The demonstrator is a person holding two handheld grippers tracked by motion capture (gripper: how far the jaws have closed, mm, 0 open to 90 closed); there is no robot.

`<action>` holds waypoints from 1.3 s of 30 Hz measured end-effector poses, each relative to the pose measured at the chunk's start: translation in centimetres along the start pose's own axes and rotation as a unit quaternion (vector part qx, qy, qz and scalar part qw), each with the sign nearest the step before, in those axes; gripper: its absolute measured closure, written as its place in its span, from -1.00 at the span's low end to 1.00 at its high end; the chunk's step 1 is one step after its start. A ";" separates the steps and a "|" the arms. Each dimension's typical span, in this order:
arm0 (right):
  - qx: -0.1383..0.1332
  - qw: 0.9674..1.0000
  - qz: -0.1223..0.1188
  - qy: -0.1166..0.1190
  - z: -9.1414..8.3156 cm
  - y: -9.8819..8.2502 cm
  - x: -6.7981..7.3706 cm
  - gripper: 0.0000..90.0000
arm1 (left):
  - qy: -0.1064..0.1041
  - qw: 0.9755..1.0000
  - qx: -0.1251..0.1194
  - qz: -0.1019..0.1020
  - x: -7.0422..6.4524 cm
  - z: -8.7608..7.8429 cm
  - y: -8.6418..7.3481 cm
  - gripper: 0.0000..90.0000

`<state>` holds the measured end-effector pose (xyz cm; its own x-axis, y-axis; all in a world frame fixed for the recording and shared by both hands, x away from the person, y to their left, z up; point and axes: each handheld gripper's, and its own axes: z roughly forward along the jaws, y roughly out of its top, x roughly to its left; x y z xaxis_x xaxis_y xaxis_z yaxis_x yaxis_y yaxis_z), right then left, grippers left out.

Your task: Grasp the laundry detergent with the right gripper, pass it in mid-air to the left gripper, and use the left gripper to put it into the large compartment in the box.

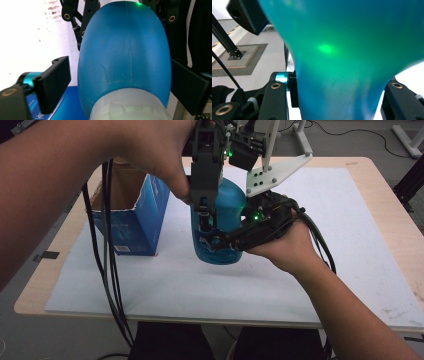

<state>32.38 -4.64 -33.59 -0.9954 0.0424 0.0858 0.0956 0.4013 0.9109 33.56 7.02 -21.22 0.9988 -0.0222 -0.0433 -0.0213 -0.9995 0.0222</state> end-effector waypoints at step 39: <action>-0.005 1.000 0.001 0.003 0.2 -0.1 0.0 0.03 | 0.001 1.000 0.010 -0.005 0.0 0.1 0.3 -0.46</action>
<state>32.39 -4.52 -33.78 -0.9953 0.0377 0.0890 0.0967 0.3913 0.9152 33.53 6.70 -21.29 0.9991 -0.0117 -0.0407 -0.0116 -0.9999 0.0026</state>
